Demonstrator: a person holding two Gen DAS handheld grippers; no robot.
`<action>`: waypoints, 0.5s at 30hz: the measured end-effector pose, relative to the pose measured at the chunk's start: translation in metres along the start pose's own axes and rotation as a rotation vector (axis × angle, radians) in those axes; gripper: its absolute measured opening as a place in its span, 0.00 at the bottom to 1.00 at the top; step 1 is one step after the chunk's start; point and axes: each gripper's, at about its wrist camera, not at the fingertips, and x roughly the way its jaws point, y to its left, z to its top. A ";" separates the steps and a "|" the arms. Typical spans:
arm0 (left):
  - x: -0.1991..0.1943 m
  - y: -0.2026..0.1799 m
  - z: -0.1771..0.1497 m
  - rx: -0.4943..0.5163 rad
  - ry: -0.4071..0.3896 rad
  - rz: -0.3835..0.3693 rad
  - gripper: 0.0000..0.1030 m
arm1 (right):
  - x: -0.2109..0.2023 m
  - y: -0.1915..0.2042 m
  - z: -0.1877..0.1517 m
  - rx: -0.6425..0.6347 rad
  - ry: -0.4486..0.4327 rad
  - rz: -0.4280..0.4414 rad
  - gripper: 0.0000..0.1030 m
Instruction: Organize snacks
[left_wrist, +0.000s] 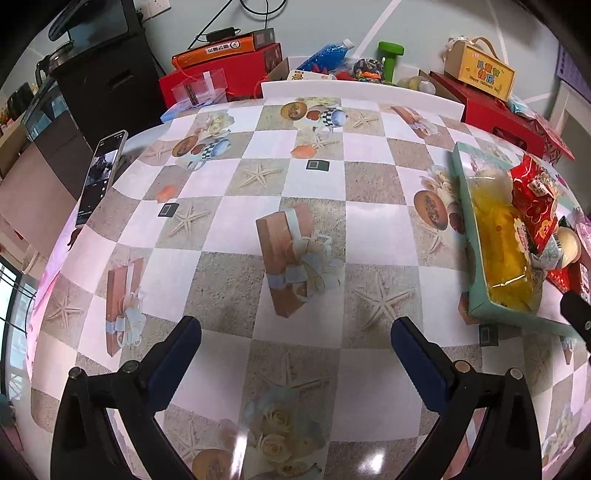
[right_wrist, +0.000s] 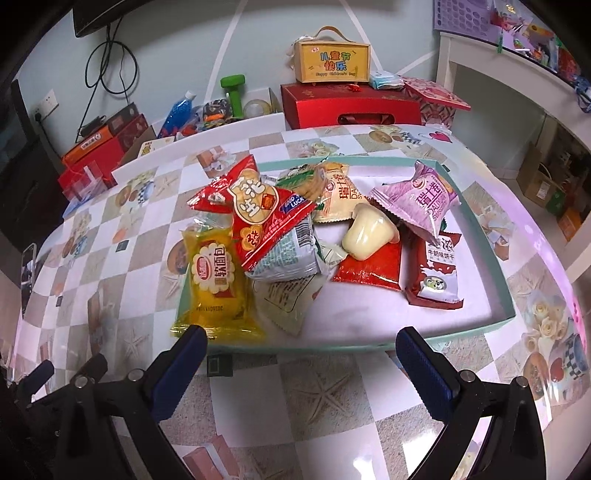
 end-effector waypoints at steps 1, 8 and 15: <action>0.000 0.000 0.001 -0.001 -0.003 -0.005 0.99 | 0.001 0.000 0.000 0.000 -0.001 -0.001 1.00; 0.004 0.001 0.004 -0.006 -0.002 -0.009 0.99 | 0.010 0.001 -0.001 -0.003 0.009 -0.002 1.00; 0.010 -0.001 0.007 -0.005 -0.003 -0.015 0.99 | 0.015 0.000 0.000 0.000 0.008 -0.004 1.00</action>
